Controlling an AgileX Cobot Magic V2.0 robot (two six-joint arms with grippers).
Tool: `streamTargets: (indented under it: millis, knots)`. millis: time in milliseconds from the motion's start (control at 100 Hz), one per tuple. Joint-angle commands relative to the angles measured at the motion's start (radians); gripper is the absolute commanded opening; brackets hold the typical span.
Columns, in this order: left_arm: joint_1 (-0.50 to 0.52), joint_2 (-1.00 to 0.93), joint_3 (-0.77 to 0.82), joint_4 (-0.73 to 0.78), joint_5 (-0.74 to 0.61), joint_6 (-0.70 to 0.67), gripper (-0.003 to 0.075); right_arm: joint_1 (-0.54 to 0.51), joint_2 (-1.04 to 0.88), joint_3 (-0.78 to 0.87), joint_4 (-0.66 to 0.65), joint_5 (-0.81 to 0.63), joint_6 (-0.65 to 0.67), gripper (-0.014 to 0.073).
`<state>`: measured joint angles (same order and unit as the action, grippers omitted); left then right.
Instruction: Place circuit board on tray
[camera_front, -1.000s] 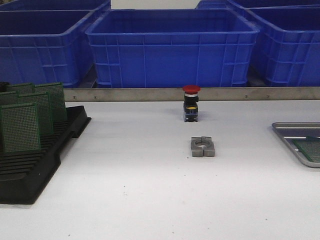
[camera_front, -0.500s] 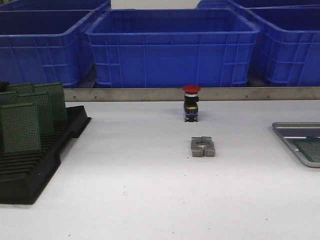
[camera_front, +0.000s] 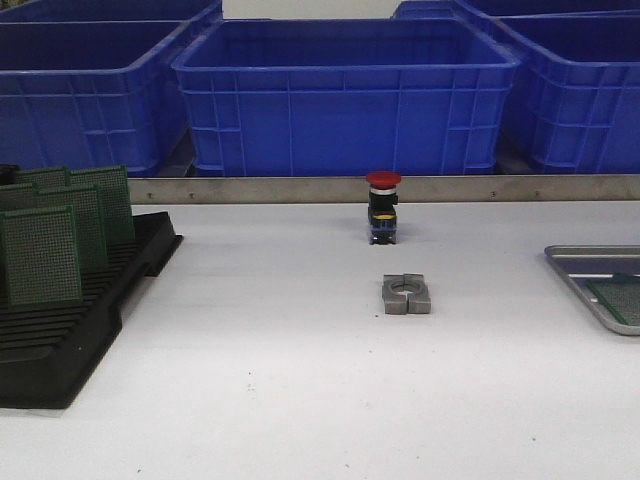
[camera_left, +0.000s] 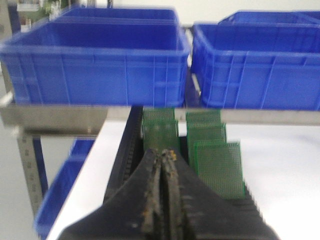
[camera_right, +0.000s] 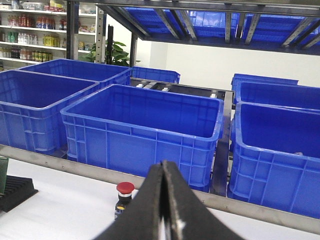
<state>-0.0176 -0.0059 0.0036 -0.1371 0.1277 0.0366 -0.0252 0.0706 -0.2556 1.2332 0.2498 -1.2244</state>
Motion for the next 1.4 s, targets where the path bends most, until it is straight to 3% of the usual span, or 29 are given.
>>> streamTargets:
  millis: [0,1390]
  knots:
    - [0.006,-0.027,0.011,0.06,0.005,-0.067,-0.002,0.002,0.008,-0.024,0.019,-0.026,-0.01,-0.006]
    - [0.006,-0.027,0.02,0.071,0.026,-0.052,-0.002,0.002,0.012,-0.024,0.019,-0.027,-0.01,-0.006]
